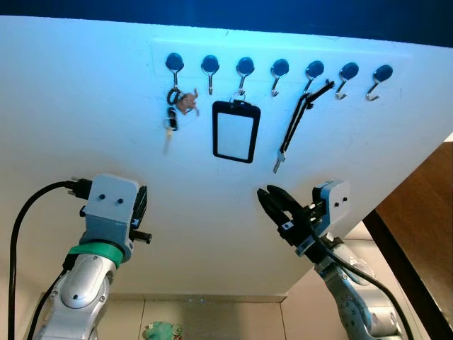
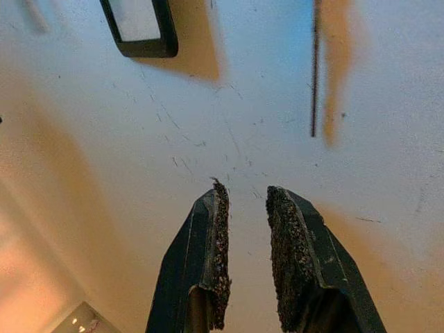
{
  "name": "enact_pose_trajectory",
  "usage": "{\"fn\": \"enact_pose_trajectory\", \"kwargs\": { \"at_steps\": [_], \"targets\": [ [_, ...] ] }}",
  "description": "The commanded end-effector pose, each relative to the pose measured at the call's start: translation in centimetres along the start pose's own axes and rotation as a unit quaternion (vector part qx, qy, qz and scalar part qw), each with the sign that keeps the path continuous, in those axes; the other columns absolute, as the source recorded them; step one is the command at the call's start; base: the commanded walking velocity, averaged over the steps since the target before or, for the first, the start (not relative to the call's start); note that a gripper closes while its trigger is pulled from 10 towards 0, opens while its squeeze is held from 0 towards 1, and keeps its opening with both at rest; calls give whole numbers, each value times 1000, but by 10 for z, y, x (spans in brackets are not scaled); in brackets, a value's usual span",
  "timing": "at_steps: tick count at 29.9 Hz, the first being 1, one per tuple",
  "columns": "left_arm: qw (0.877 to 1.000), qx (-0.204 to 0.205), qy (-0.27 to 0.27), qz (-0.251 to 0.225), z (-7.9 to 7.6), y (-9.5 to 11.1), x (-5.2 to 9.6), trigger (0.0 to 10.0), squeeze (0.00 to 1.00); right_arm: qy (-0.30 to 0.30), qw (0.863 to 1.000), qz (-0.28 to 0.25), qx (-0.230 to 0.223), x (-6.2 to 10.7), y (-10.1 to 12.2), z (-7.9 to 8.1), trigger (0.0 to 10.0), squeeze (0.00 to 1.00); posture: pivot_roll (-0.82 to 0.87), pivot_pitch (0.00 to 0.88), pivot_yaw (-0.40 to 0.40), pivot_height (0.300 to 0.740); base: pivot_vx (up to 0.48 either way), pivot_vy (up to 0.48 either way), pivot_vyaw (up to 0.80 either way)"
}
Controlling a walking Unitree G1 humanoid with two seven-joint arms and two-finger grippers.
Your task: Hang keys on a hook
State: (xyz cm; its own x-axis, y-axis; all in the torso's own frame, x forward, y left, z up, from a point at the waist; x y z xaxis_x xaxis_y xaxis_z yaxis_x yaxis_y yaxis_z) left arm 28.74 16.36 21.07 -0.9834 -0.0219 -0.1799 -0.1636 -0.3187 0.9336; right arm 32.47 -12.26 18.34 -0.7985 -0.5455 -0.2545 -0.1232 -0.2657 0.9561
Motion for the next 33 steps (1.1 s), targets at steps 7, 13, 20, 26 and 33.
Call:
{"fn": "enact_pose_trajectory", "kwargs": {
  "at_steps": [7,13,20,26,33],
  "targets": [
    [1000,-5,3,2,-5,-5,1,10000,0,5,1000,9,5,-2,-5,2,10000,0,78,134,14,740,-291,0,0],
    [1000,-7,0,2,-5,-6,2,10000,0,5,1000,9,6,-3,-5,2,10000,0,81,133,14,740,-402,0,0],
    [1000,-11,1,1,-5,-8,2,10000,0,4,1000,8,7,-3,-5,1,10000,0,82,128,17,740,-433,0,0],
    [1000,-14,0,0,-5,-9,2,10000,0,0,1000,5,9,-5,-4,0,10000,0,82,122,18,740,-433,0,0],
    [1000,-14,-2,0,-6,-9,2,10000,0,-6,1000,6,10,-6,-4,-2,10000,0,82,120,19,740,-432,0,0]
  ]
}}
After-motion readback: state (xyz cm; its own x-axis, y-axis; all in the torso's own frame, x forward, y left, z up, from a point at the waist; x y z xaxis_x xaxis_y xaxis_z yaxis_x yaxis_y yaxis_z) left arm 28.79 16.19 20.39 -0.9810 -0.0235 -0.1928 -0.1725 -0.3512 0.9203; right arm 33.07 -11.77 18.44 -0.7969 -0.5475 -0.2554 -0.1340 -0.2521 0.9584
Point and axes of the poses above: a point about 5 cm out from each wrist's last joint towards the gripper, its own x axis pointing back from the gripper into the wrist, its own y axis along the axis of the wrist's last joint, z = x × y, the point moved 3 cm from there along -x, pointing out of the wrist towards the gripper, and after that the axes turned 7 degrees about -x, right-handed, at the moved point
